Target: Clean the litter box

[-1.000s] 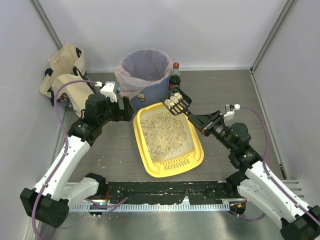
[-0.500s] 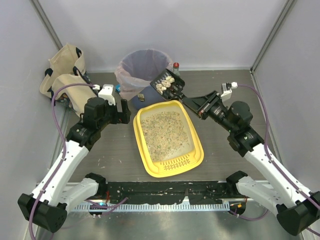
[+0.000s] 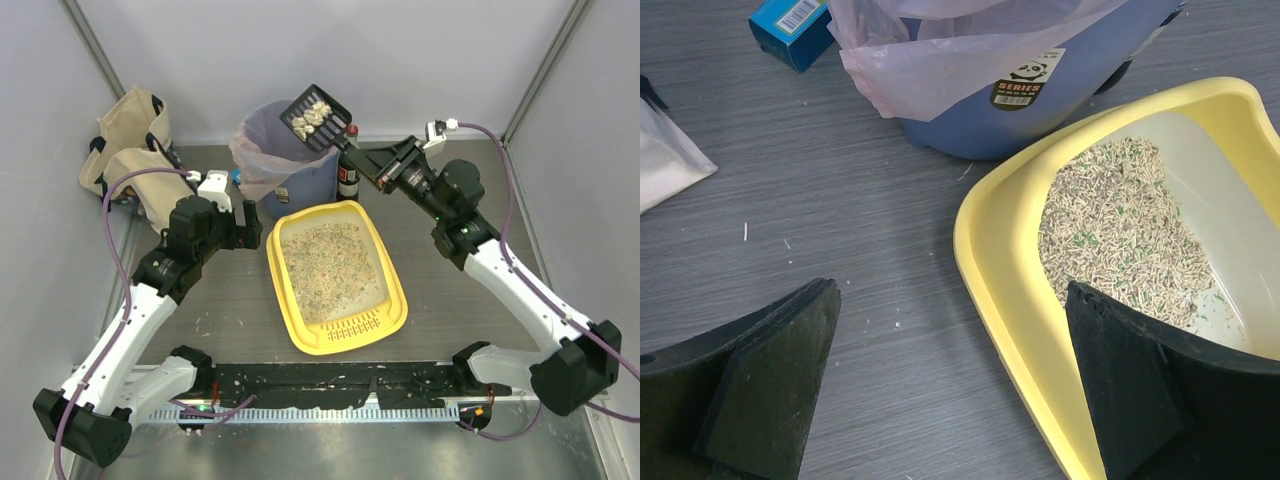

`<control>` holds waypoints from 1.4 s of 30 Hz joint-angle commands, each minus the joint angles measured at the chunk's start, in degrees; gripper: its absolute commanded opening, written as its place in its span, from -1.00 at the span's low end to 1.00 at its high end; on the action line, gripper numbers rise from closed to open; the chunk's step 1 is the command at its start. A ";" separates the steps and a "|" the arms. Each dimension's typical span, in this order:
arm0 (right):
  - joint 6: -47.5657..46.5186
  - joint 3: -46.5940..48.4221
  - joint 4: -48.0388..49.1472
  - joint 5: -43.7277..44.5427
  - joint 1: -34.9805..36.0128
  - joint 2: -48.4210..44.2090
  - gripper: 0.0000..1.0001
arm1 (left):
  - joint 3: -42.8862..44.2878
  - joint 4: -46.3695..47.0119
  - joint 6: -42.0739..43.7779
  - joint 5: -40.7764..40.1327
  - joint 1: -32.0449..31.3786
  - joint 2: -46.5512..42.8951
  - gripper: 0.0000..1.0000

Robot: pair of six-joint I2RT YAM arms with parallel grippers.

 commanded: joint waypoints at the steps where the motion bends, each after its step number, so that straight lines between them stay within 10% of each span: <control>1: 1.21 5.91 11.96 -1.11 -0.33 6.34 -0.97 | -0.07 0.68 0.84 -1.09 -0.24 -0.04 0.99; 42: -46.33 32.38 -24.41 18.38 8.28 24.37 -0.97 | 0.01 0.42 0.48 -0.56 -0.94 2.60 0.99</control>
